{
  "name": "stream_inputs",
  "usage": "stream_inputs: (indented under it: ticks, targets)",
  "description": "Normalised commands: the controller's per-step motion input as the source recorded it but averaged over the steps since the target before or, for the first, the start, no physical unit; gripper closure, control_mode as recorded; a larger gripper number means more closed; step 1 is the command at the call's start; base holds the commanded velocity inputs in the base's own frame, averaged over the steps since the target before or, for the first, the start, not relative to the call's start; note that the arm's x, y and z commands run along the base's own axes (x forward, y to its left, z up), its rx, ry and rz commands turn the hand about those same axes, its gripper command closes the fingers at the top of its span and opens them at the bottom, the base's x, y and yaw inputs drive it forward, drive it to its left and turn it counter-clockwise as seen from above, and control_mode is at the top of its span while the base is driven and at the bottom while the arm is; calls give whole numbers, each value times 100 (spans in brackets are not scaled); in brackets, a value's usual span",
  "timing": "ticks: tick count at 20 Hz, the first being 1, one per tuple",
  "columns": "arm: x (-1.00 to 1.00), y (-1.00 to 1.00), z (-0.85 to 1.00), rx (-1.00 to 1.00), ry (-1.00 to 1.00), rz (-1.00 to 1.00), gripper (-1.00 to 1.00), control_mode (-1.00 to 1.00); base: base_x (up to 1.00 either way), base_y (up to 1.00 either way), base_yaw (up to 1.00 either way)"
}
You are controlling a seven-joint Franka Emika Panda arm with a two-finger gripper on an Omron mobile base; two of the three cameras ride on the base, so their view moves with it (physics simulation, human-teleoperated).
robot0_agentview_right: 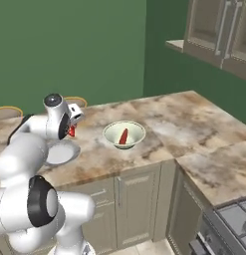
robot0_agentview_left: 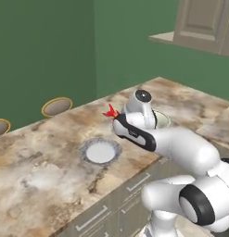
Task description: Place the fish on the plate and place the carrot on the same plate.
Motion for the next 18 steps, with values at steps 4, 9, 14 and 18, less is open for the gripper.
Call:
stream_inputs:
  ticks: [4, 9, 14, 18]
  targets:
    - [0, 0, 0, 0, 0, 0, 100, 100, 59, -32, 55]
    - [0, 0, 0, 0, 0, 0, 100, 100, 17, -58, 43]
    - [0, 0, 0, 0, 0, 0, 100, 100, 4, -7, 3]
    - [0, 0, 0, 0, 0, 0, 100, 100, 17, -12, 0]
